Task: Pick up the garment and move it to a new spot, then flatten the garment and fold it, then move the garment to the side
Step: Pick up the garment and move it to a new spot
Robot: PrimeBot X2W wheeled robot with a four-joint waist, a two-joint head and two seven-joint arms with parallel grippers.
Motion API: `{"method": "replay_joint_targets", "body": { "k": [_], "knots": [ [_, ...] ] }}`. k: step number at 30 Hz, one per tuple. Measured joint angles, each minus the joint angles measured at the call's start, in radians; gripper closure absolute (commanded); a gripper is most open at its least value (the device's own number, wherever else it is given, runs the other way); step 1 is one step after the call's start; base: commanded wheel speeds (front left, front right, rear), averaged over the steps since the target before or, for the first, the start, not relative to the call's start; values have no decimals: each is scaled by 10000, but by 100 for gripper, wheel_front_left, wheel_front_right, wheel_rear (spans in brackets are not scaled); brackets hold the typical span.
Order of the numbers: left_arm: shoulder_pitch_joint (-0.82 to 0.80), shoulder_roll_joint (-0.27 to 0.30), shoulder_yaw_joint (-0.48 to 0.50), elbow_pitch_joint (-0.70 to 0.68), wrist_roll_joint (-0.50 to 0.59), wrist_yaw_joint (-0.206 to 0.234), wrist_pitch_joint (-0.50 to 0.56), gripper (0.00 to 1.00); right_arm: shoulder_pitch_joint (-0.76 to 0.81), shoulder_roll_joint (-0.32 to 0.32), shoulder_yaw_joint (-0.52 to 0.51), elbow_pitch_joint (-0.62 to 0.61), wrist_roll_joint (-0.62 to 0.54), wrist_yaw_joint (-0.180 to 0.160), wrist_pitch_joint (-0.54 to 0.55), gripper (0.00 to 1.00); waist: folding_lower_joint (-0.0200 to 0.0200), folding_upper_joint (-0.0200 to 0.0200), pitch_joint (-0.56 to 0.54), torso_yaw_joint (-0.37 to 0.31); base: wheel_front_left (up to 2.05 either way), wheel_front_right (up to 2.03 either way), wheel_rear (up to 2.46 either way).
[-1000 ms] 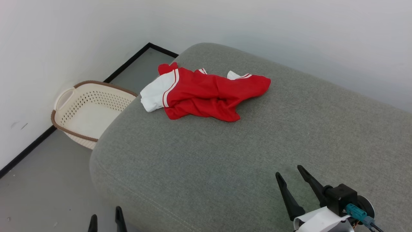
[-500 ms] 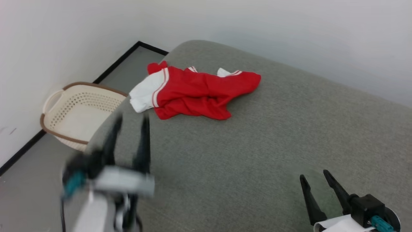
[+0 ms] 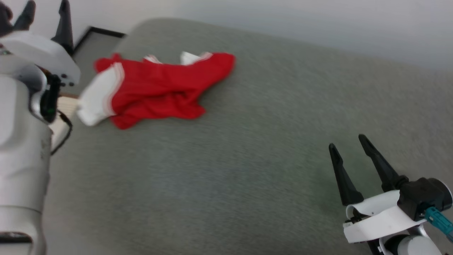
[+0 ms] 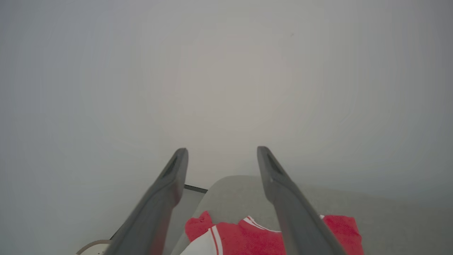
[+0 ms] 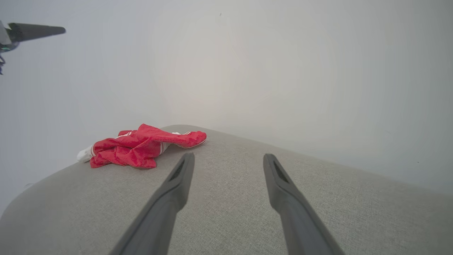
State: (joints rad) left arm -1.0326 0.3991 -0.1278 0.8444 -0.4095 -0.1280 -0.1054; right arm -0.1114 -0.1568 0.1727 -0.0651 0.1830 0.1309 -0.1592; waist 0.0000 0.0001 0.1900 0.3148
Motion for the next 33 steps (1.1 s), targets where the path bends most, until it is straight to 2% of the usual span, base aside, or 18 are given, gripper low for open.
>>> {"method": "replay_joint_targets", "body": {
  "k": [4,7,12,16,21,28,30,33],
  "knots": [
    [-714,226,-744,1360,-635,-12,1561,0,-228,0,98,29,58,0,-171,0,0,0,695,-725,0,0,0],
    [-935,366,-1521,1779,-1104,-15,2980,0,-365,0,222,17,59,0,-217,0,0,0,1208,-1210,0,0,0],
    [-991,552,-1919,2320,-2251,-27,4775,0,-636,-25,441,-121,67,0,-240,0,0,0,1938,-1920,0,0,0],
    [-957,828,-2203,2761,-2412,-27,5099,0,-823,-38,600,-226,69,2,-226,0,-1,0,2396,-2449,0,0,0],
    [-956,1047,-2174,3413,-2648,-25,4993,0,-820,-36,644,-359,75,0,-222,0,0,0,2780,-3064,0,0,0],
    [-1213,1336,-2245,3737,-2805,10,5285,0,-787,35,667,-594,75,0,-165,0,-1,0,3172,-3609,0,0,0],
    [-1219,1402,-2297,3616,-2909,44,5325,100,-782,36,654,-619,75,0,-148,0,0,0,3242,-3683,0,0,0],
    [-1201,1338,-2364,3289,-3179,46,5206,100,-781,58,617,-673,54,0,-77,0,0,0,3295,-3706,0,0,0]
  ]
}}
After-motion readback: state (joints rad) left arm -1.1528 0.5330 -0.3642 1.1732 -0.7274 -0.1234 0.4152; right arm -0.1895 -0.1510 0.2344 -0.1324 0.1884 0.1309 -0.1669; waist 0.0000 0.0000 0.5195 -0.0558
